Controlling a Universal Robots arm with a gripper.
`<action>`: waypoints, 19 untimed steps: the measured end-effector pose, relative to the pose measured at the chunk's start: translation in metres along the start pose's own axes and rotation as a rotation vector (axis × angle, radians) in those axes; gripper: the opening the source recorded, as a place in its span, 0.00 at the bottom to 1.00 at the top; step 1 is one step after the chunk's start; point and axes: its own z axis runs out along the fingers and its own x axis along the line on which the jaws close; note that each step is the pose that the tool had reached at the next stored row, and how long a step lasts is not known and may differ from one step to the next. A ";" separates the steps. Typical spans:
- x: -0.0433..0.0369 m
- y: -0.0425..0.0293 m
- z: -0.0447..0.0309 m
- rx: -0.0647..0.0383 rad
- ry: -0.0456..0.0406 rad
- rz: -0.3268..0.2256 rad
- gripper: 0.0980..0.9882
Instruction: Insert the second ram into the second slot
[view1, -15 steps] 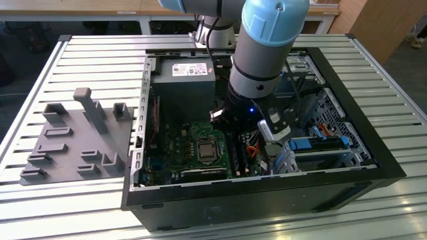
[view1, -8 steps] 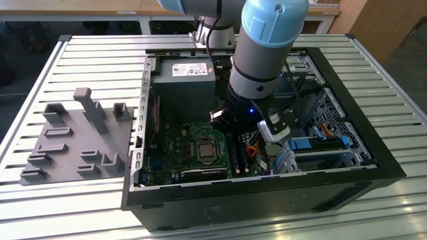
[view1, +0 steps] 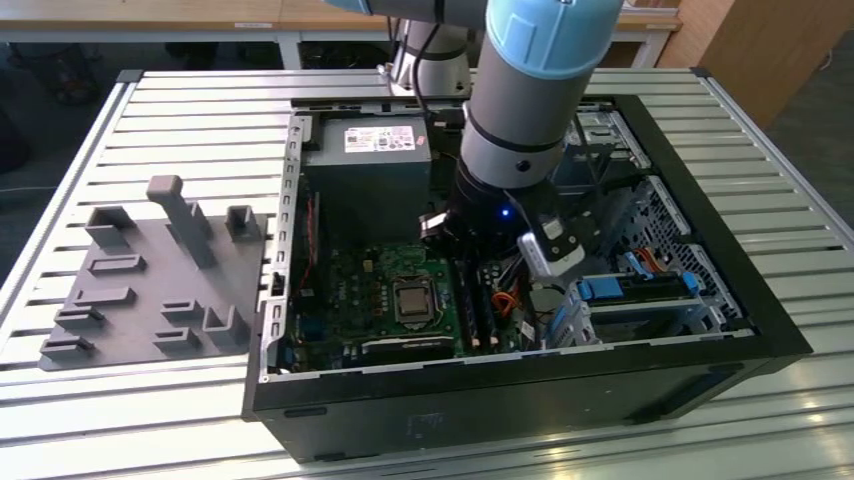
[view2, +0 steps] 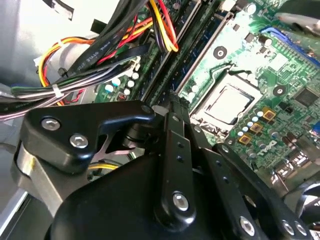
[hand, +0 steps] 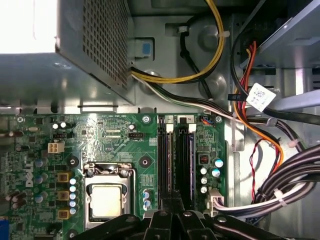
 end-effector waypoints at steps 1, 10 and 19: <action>0.0001 0.0001 -0.0021 0.000 0.0000 0.000 0.01; 0.0007 0.0009 -0.0188 0.000 0.0001 0.000 0.01; 0.0007 0.0009 -0.0199 0.000 0.0001 0.000 0.01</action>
